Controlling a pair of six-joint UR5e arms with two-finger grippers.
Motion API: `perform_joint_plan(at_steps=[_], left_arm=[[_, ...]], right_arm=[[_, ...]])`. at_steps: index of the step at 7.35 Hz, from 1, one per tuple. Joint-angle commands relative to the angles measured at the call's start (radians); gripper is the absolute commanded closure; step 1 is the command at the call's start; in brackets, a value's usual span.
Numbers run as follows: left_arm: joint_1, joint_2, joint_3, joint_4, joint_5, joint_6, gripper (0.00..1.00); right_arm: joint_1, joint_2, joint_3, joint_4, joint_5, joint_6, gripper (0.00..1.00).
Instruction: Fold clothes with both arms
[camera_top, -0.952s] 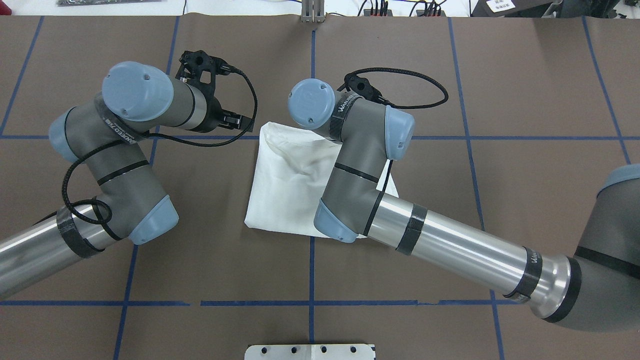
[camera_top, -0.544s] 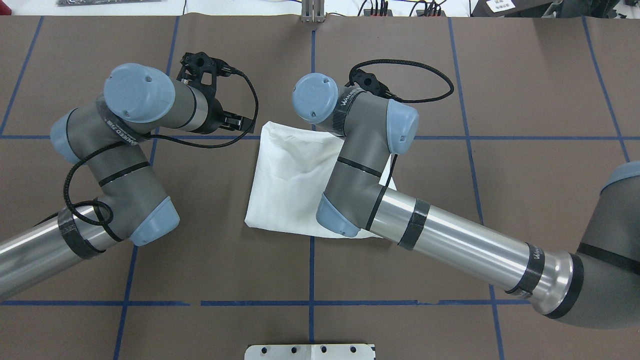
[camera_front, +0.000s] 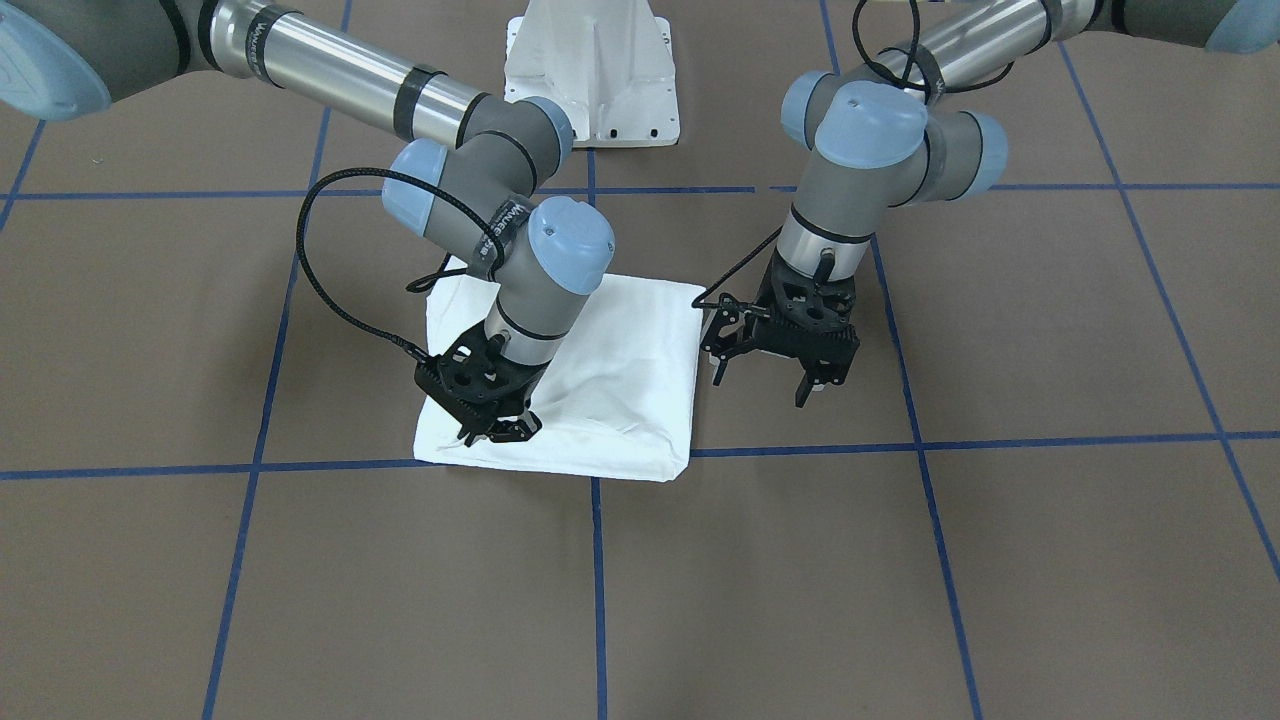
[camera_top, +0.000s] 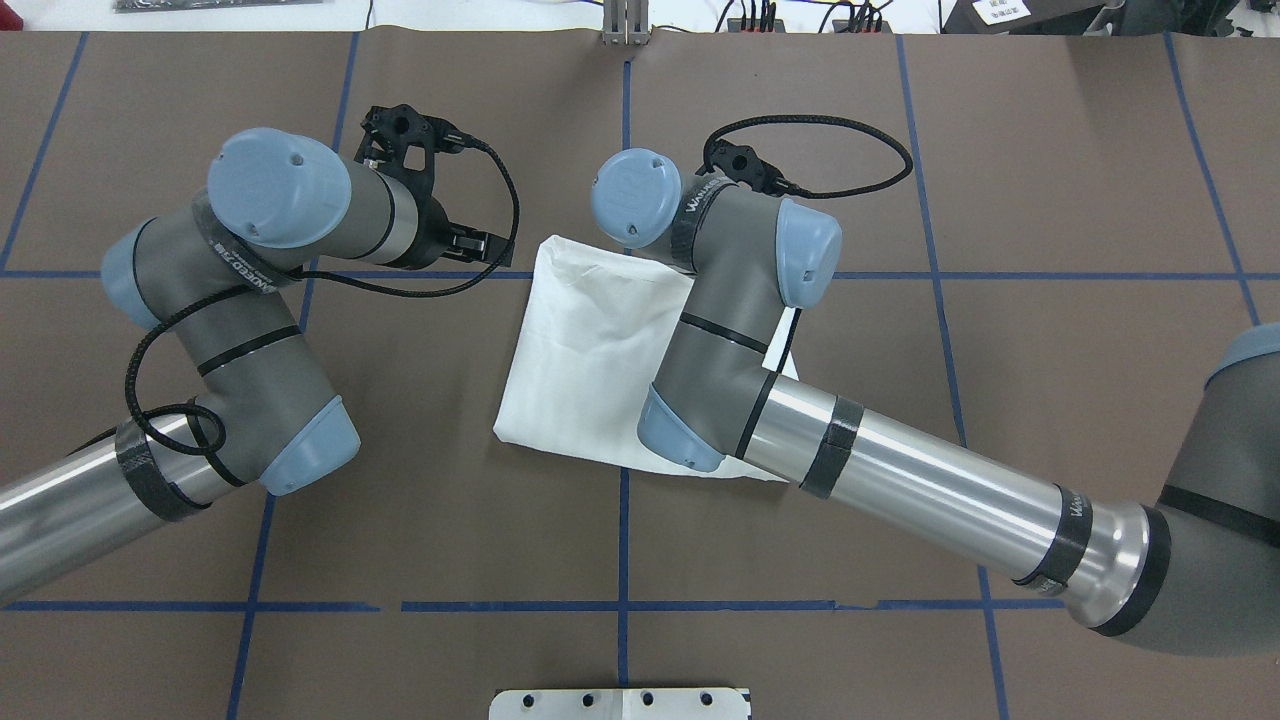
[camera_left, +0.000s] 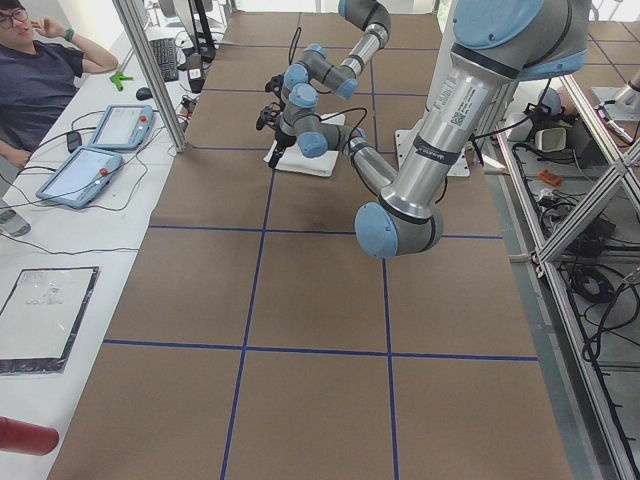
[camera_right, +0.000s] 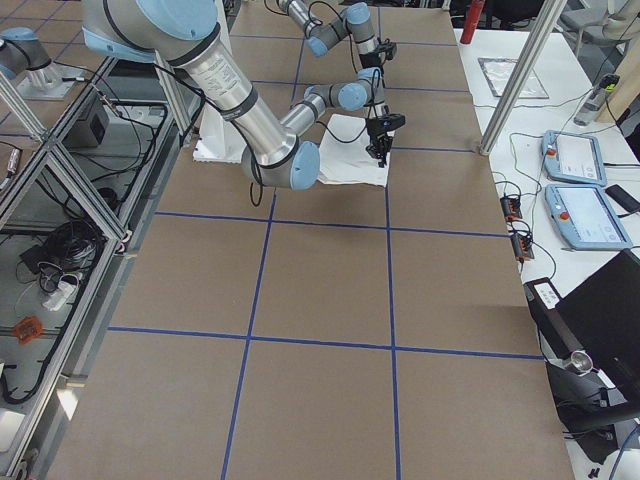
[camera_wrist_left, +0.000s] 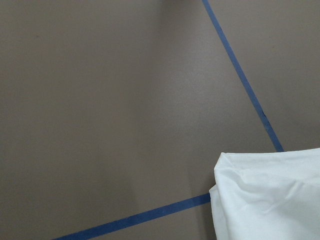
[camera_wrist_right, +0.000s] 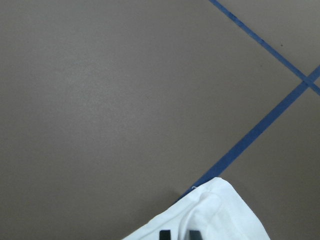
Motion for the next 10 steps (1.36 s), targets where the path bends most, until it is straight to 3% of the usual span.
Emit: perform_joint_plan(at_steps=[1,3,5,8,10], left_arm=[[0.000,0.000,-0.002,0.000,-0.002,0.003,0.00],[0.000,0.002,-0.002,0.003,-0.003,0.019,0.00],[0.000,0.014,-0.004,0.003,-0.005,0.019,0.00],[0.000,0.017,-0.016,0.005,-0.006,0.019,0.00],[0.000,0.021,-0.017,0.003,-0.006,0.019,0.00]], right_arm=[[0.011,0.014,0.062,0.000,0.050,-0.043,0.00],[-0.013,0.021,0.136,0.005,0.077,-0.046,0.00],[-0.133,0.020,0.137,0.011,0.030,-0.046,0.00],[-0.142,0.011,0.027,0.163,-0.042,-0.063,0.00],[-0.080,0.011,-0.026,0.168,-0.068,-0.078,0.00]])
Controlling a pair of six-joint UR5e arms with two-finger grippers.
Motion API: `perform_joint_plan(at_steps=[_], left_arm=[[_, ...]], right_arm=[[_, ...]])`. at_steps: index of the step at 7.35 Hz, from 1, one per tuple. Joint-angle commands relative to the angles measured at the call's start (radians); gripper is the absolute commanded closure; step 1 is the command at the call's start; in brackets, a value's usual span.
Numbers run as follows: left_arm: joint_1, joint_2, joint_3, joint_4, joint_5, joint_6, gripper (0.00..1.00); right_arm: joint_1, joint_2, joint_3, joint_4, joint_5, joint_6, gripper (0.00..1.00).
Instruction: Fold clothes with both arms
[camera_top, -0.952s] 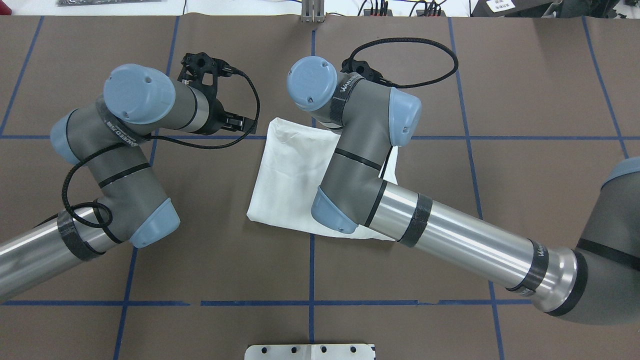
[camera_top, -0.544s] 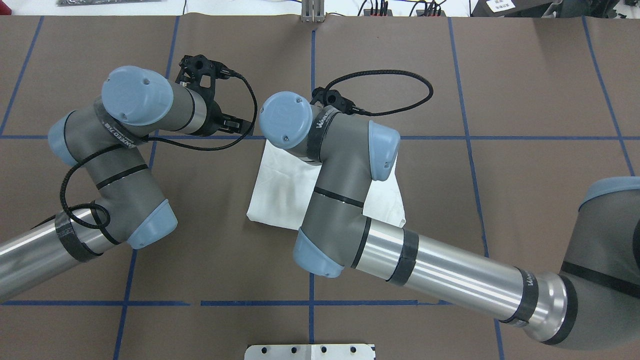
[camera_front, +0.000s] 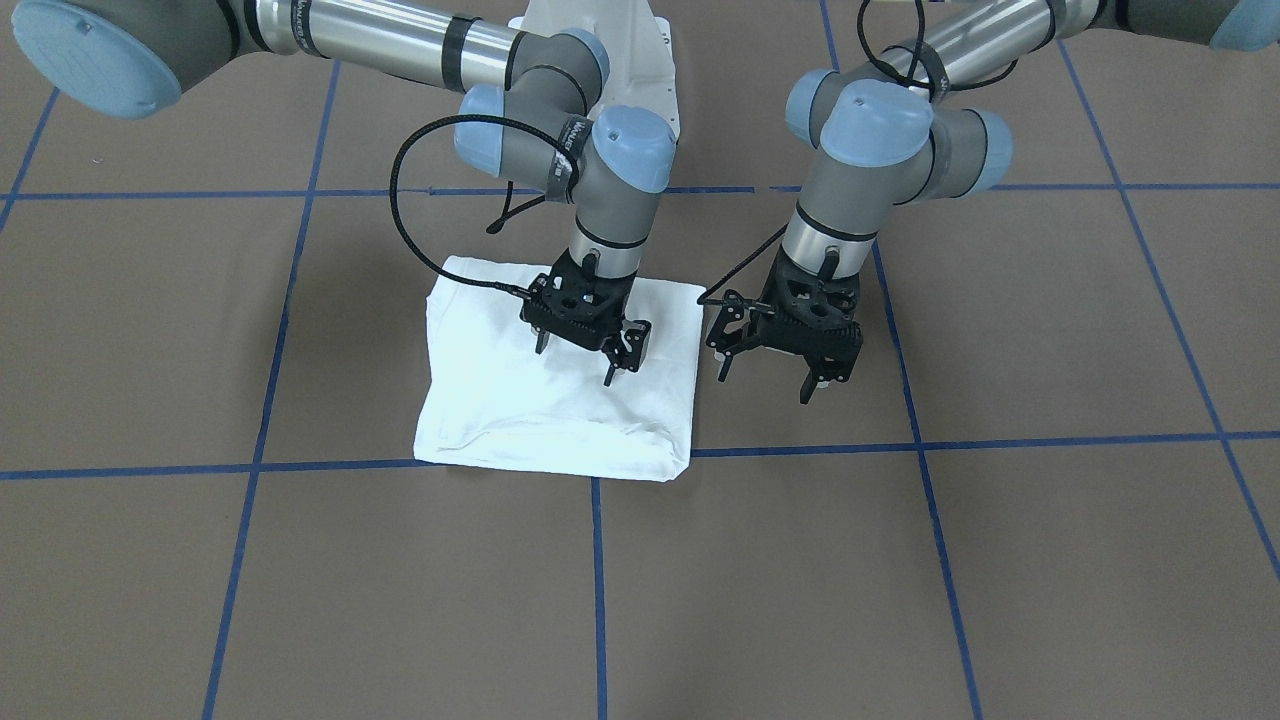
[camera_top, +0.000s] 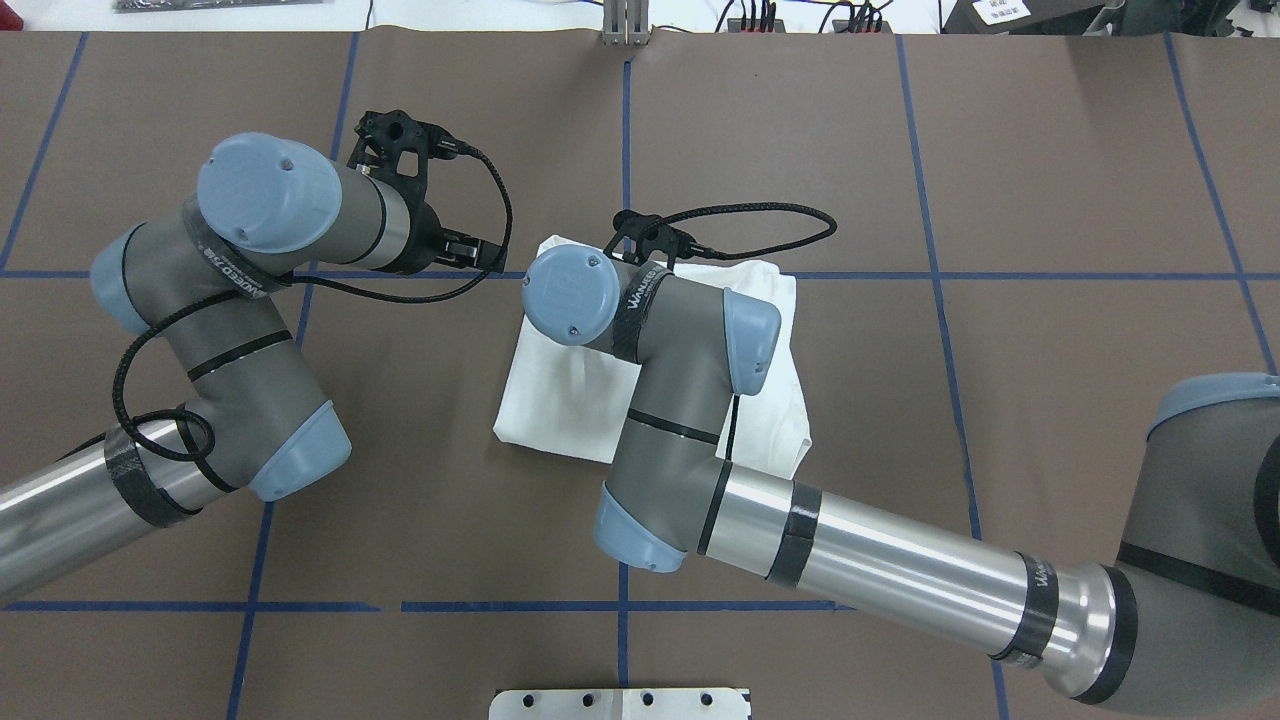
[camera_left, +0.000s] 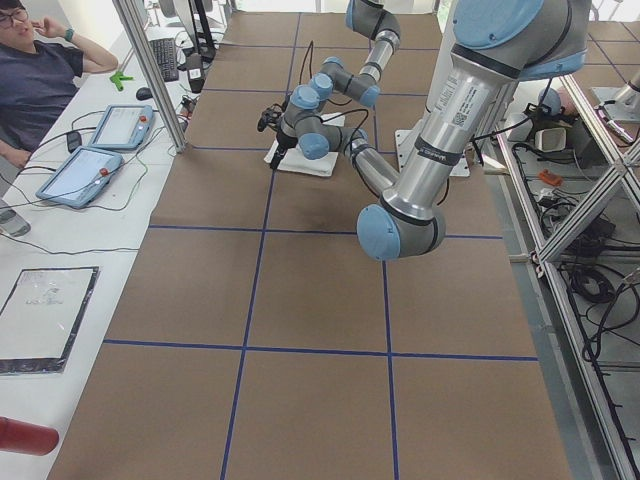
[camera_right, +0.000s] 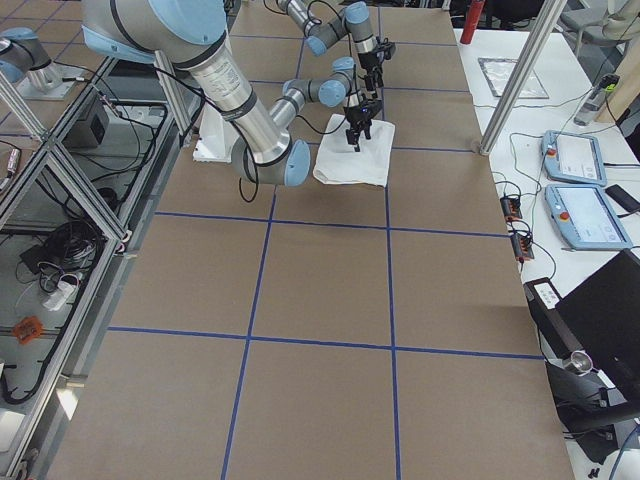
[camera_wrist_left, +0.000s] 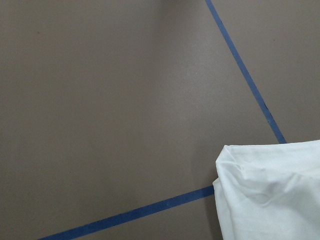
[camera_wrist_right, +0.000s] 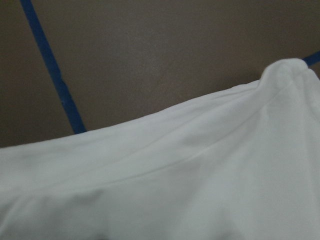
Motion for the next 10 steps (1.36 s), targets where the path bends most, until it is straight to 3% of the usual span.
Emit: perform_joint_plan(at_steps=[1,3,4,5,6,8,10], left_arm=[[0.000,0.001,-0.001,-0.001,0.000,0.000,0.00],[0.000,0.002,-0.008,0.001,0.000,0.000,0.00],[0.000,0.002,-0.009,-0.001,0.000,0.000,0.00],[0.000,0.002,-0.014,-0.001,0.000,0.000,0.00],[-0.002,0.005,-0.029,0.002,-0.002,0.000,0.00],[-0.003,0.070,-0.119,0.016,-0.026,0.002,0.00],[-0.015,0.192,-0.278,0.064,-0.086,0.038,0.00]], right_arm=[[0.062,0.000,-0.068,0.014,-0.069,-0.037,0.00],[0.118,0.000,-0.166,0.103,-0.120,-0.065,0.00],[0.146,0.001,-0.160,0.109,-0.111,-0.123,0.00],[0.172,0.003,-0.143,0.108,-0.058,-0.155,0.00],[0.215,-0.009,-0.098,0.097,0.074,-0.218,0.00],[0.307,-0.121,0.121,-0.017,0.235,-0.430,0.00],[0.428,-0.318,0.414,-0.154,0.380,-0.705,0.00]])
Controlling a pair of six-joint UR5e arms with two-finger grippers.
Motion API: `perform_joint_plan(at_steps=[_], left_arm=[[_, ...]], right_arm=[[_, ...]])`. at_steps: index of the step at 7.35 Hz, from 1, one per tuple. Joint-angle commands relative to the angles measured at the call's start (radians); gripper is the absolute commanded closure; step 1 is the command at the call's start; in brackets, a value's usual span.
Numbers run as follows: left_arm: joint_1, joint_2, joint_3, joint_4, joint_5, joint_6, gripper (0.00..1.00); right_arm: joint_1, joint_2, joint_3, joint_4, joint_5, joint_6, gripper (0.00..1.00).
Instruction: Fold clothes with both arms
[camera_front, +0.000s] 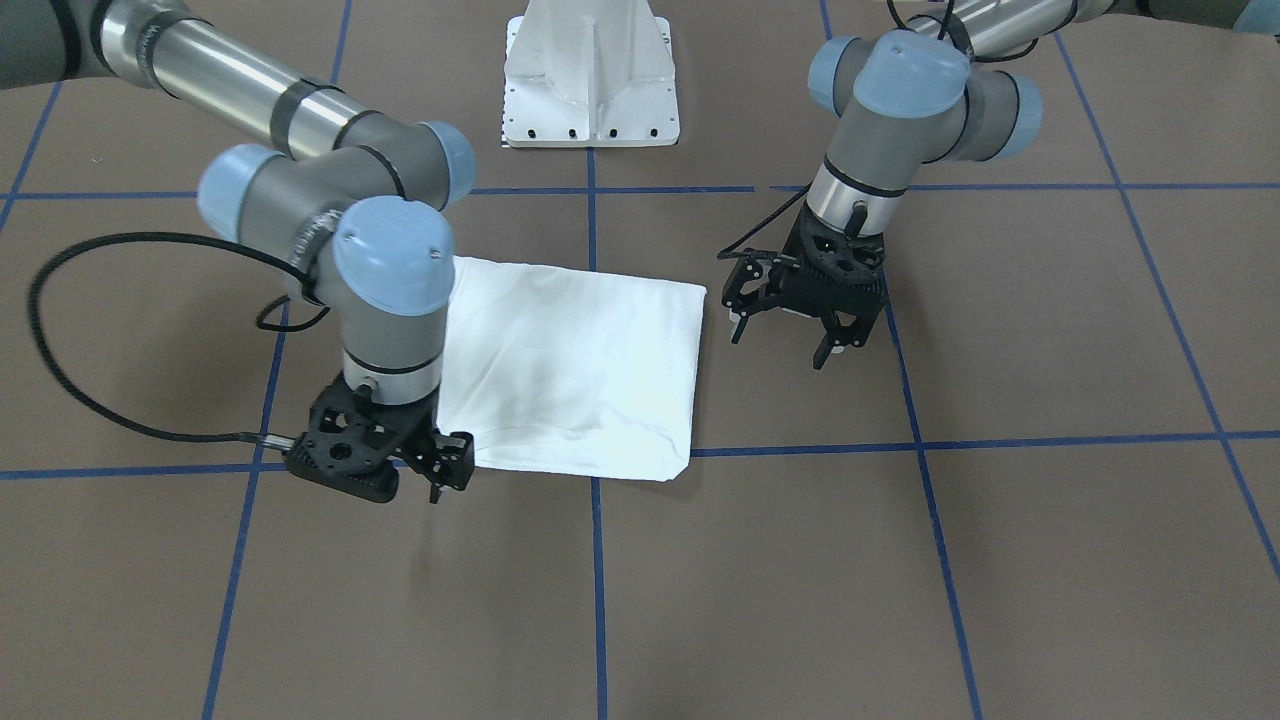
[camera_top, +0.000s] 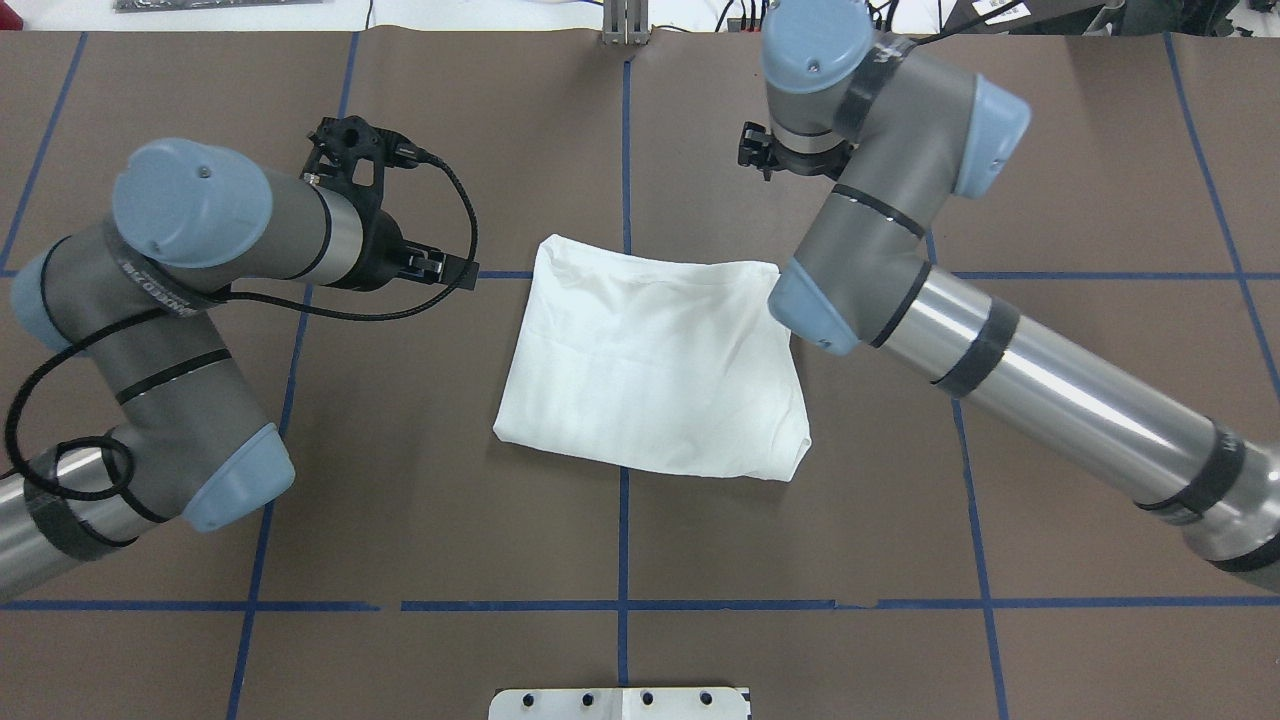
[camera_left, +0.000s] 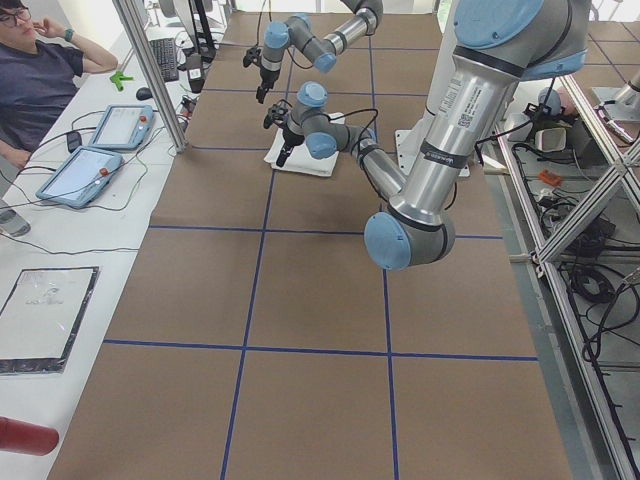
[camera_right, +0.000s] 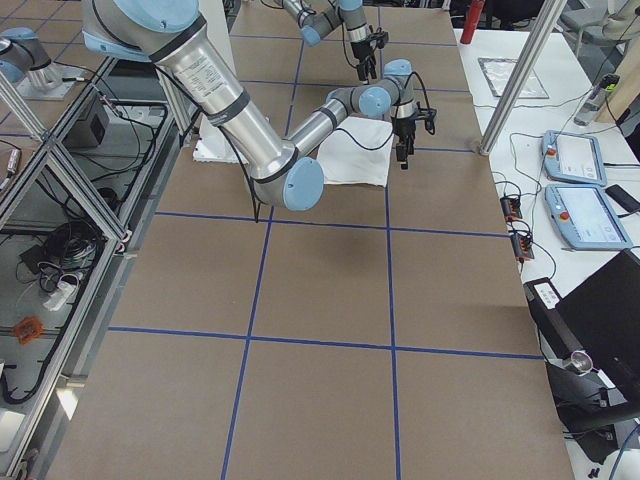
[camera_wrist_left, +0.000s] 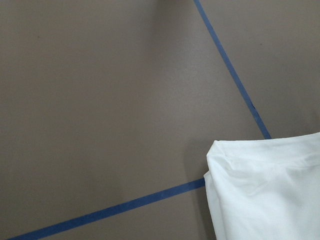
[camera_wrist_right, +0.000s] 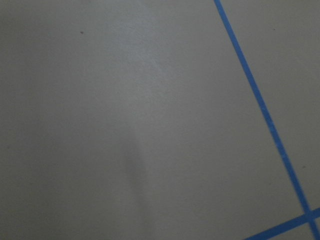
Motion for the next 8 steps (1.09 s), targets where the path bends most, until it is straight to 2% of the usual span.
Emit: perform_joint_plan(at_steps=[1,2,3,5,6,7,8], left_arm=[[-0.023,0.123,-0.197,0.124,-0.026,0.141,0.00],[-0.075,0.202,-0.269,0.160,-0.027,0.253,0.00],[-0.165,0.293,-0.297,0.159,-0.071,0.415,0.00],[-0.431,0.427,-0.280,0.159,-0.334,0.701,0.00],[-0.509,0.488,-0.253,0.156,-0.386,0.703,0.00],[-0.529,0.527,-0.219,0.156,-0.392,0.699,0.00],[-0.551,0.527,-0.176,0.156,-0.385,0.702,0.00]], right_arm=[[0.146,-0.220,0.280,-0.128,0.147,-0.333,0.00],[0.227,-0.329,0.351,-0.139,0.208,-0.497,0.00],[0.313,-0.445,0.405,-0.138,0.252,-0.674,0.00],[0.487,-0.639,0.419,-0.132,0.321,-1.036,0.00],[0.570,-0.720,0.415,-0.132,0.351,-1.199,0.00],[0.643,-0.805,0.412,-0.130,0.382,-1.295,0.00],[0.702,-0.872,0.410,-0.130,0.431,-1.320,0.00]])
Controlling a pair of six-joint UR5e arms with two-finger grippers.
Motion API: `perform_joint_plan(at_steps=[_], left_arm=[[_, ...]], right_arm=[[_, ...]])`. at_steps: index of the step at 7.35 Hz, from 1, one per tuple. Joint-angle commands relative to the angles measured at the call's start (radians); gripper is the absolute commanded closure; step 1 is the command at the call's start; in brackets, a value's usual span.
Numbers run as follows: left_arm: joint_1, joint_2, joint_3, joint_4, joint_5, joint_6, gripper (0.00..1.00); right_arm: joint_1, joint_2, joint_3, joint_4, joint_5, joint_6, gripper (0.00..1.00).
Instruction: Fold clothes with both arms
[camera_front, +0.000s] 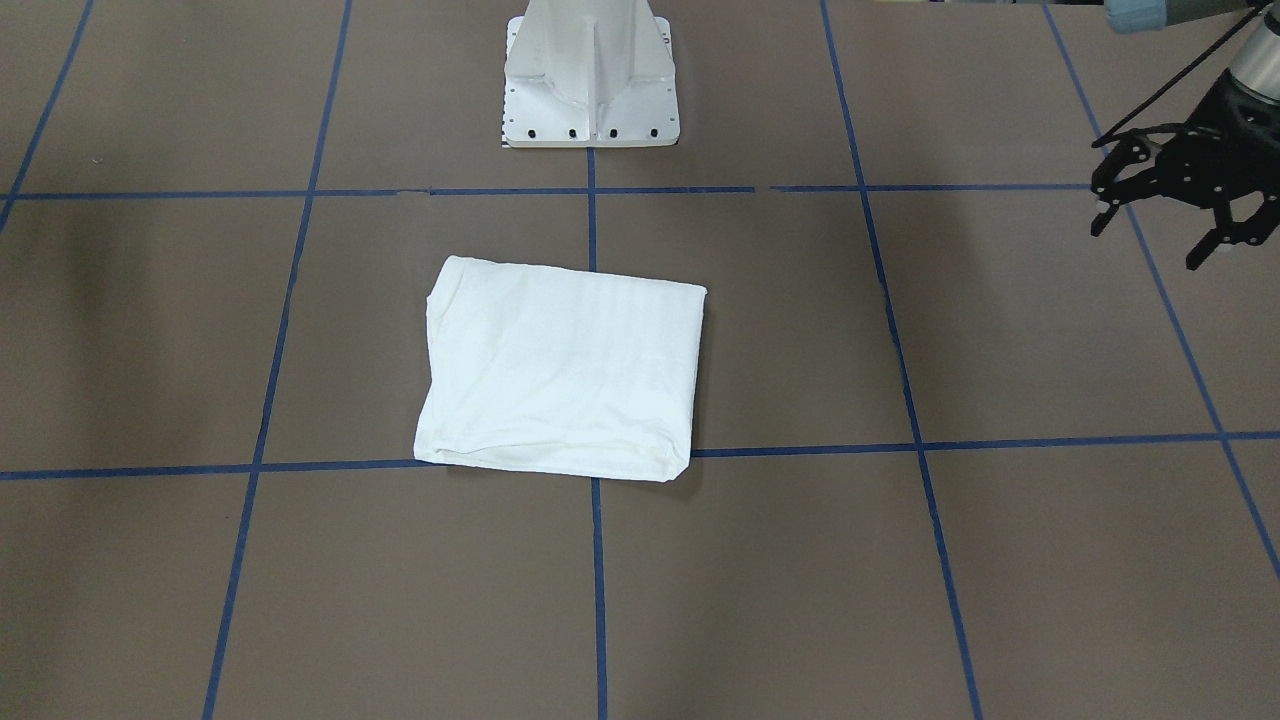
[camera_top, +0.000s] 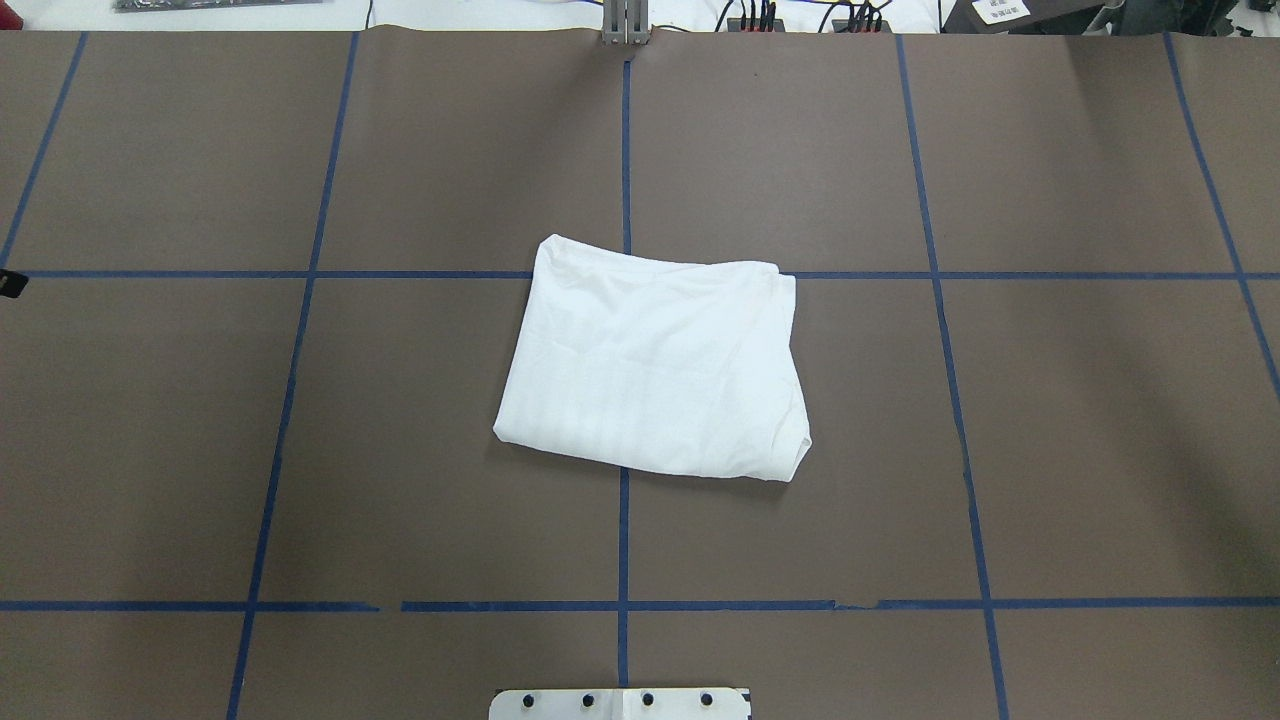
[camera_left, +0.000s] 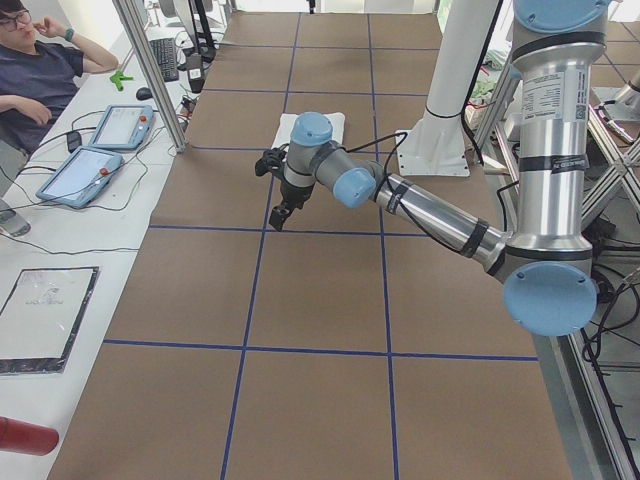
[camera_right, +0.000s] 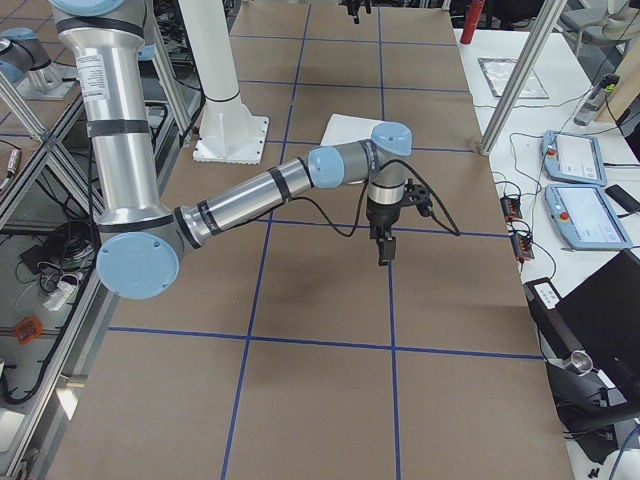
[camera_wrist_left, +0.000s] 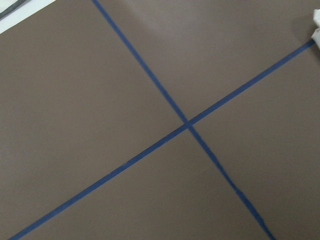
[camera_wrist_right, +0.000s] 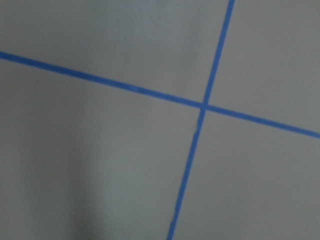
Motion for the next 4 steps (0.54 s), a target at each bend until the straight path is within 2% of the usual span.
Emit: perform_joint_plan(at_steps=[1,2,4], left_arm=[[-0.116,0.028,0.079,-0.003,-0.020,0.007,0.00],[-0.138,0.040,0.084,0.022,-0.020,0.007,0.00],[-0.184,0.084,0.106,0.038,-0.054,0.018,0.00]], right_arm=[[0.126,-0.177,0.007,0.019,0.080,-0.107,0.00],[0.166,-0.244,-0.004,0.053,0.085,-0.101,0.00],[0.173,-0.248,-0.001,0.061,0.118,-0.095,0.00]])
